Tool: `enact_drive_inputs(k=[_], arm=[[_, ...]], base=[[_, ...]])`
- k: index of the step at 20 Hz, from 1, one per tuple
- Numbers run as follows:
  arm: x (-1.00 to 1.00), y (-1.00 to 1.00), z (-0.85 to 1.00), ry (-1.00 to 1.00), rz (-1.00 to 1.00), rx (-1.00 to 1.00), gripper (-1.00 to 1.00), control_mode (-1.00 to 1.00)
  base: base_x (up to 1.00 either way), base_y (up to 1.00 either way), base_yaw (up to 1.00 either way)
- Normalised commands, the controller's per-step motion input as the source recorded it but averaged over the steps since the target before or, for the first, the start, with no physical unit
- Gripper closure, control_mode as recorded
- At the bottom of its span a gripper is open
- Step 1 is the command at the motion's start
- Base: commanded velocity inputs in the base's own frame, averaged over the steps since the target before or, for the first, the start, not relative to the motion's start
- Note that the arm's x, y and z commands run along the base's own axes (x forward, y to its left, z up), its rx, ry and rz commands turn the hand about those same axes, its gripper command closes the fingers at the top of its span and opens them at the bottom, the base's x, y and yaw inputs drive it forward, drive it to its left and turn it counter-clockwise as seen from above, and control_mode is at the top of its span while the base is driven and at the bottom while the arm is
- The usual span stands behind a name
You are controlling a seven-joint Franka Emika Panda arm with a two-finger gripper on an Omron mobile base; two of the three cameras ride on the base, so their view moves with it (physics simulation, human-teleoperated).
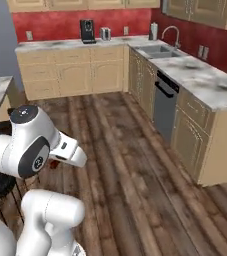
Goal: Take the chicken drumsticks from the pan and place one on each plate on the dining counter.
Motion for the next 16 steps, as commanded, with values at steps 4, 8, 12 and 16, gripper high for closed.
enact_drive_inputs(k=[4, 8, 12, 16], arm=[[0.0, 0.0, 0.0, 0.0, 0.0, 0.0, 1.0, 1.0], [0.0, 0.0, 0.0, 0.0, 0.0, 0.0, 1.0, 1.0], [0.0, 0.0, 0.0, 0.0, 0.0, 0.0, 1.0, 1.0], [0.0, 0.0, 0.0, 0.0, 0.0, 0.0, 1.0, 1.0]], base=[[0.48, -0.04, 0.99], [0.49, -0.02, 0.98], [0.5, -0.05, 0.96], [0.56, -0.33, 0.64]])
